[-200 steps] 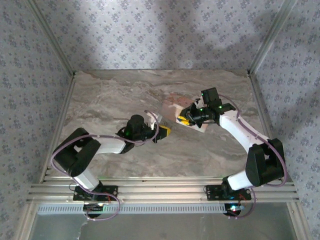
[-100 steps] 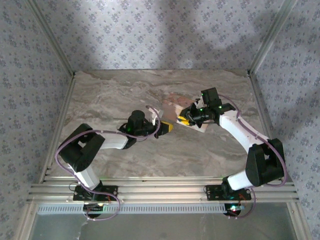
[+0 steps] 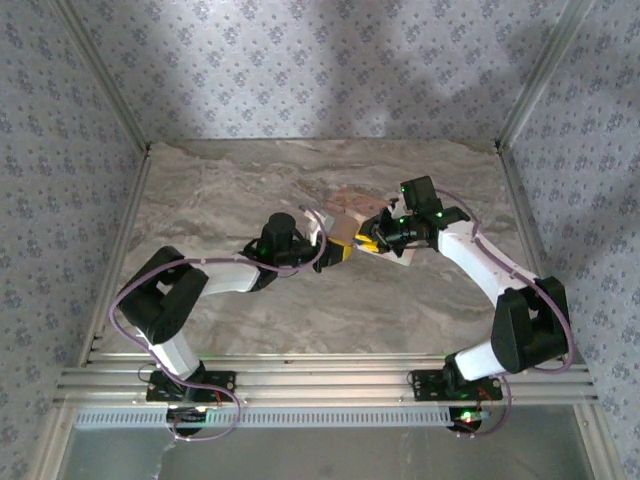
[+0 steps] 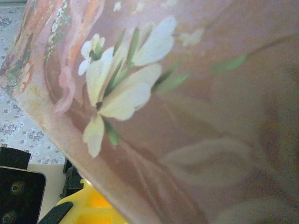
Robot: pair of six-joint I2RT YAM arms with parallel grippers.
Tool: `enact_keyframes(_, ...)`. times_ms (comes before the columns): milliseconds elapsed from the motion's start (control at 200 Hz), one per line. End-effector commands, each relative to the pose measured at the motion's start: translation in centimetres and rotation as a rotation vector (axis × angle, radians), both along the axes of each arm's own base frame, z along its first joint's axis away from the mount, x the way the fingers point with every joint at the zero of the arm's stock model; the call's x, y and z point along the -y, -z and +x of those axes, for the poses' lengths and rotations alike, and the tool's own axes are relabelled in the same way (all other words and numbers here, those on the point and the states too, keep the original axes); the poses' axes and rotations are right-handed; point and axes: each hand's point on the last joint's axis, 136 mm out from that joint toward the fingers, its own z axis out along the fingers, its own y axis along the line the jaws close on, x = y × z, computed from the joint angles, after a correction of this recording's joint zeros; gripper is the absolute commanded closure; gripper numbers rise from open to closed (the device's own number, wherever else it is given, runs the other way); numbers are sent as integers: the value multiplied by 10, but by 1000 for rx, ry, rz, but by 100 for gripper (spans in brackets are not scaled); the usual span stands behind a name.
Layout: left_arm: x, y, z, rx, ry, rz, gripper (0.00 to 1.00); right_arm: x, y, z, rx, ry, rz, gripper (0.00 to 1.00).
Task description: Unlock the padlock with the key
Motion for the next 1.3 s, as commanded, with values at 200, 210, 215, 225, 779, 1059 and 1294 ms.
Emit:
enact_keyframes(200,6,6,-4,7,33,27,100,-6,-22,3,71,-41,15,100)
enact_keyframes(210,6,6,-4,7,33,29,100,-6,-22,3,71,-42,14,100)
enact_keyframes(215,6,6,-4,7,32,29,100,-6,-22,3,72,-41,14,100)
enact_keyframes(225,6,7,-4,6,34,31,100,-6,-23,3,71,-42,14,100)
enact_keyframes(779,6,11,-9,12,44,58,100,-6,-21,2,75,-47,7,100)
enact_keyframes(1059,8,1,-6,26,41,39,100,-5,-17,-1,71,-59,-4,100)
enact_keyframes(1294,7,-3,-2,33,22,31,100,-5,-12,-4,67,-70,-18,100)
